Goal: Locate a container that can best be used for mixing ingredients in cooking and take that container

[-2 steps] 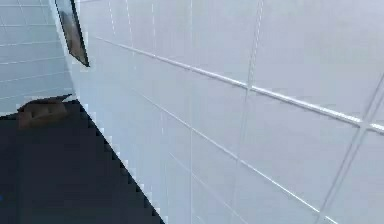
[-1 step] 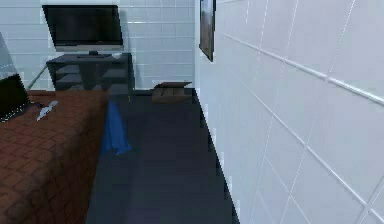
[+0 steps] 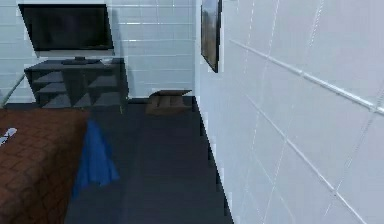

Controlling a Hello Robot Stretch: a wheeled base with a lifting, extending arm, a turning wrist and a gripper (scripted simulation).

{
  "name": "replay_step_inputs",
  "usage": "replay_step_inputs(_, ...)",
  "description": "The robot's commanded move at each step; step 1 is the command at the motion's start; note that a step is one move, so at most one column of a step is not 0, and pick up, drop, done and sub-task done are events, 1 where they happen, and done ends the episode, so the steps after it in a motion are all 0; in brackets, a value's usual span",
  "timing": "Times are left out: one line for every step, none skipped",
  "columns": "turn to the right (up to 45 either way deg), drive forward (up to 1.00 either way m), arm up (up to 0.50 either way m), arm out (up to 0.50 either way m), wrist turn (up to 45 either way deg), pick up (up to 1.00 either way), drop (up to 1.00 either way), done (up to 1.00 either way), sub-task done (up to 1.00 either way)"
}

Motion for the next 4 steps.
replay_step_inputs(-6.0,0.0,0.0,0.0,0.0,0.0,0.0,0.0,0.0)
replay_step_inputs(0.0,1.0,0.0,0.0,0.0,0.0,0.0,0.0,0.0)
replay_step_inputs(0.0,0.05,0.0,0.0,0.0,0.0,0.0,0.0,0.0)
replay_step_inputs(0.0,0.75,0.0,0.0,0.0,0.0,0.0,0.0,0.0)
